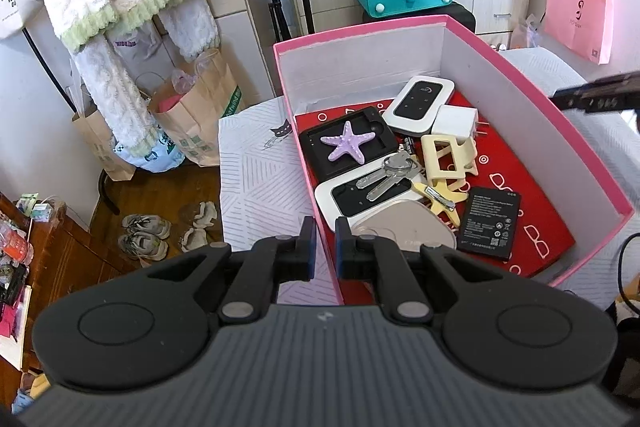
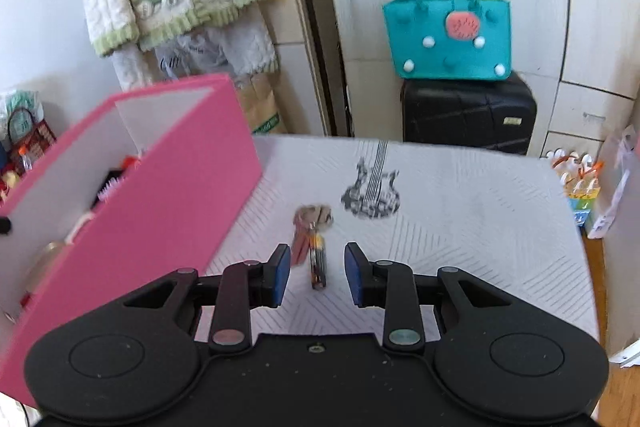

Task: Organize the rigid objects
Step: 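Grasp the second AA battery from the table with the right tool, then lower the AA battery into the box beside the black battery, release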

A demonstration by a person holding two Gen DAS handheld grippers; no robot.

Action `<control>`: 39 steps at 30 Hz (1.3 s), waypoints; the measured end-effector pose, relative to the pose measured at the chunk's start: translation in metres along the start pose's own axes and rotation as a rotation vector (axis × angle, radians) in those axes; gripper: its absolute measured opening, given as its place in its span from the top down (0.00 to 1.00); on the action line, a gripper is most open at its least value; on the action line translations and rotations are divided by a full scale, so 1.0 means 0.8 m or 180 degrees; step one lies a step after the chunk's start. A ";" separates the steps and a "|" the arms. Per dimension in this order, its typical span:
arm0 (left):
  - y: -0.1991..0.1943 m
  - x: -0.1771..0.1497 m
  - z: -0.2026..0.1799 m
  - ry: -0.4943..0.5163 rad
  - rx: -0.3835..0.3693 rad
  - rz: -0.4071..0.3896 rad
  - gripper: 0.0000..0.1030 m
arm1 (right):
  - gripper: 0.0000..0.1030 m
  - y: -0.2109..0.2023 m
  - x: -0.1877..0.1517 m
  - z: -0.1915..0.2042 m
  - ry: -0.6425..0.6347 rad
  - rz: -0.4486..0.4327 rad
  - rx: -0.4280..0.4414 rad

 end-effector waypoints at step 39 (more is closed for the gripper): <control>-0.002 -0.002 0.005 -0.0133 -0.0037 -0.0042 0.92 | 0.89 -0.101 0.032 0.142 -0.0838 -0.0096 0.1049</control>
Point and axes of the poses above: each gripper's, at about its wrist camera, not at the fingertips, and y roughly the way its jaws point, z to its left, x to its top, the point moved 1 cm from there along y, roughly the way its jaws point, and after that the axes turned 11 degrees about -x, right-handed, at the moved point
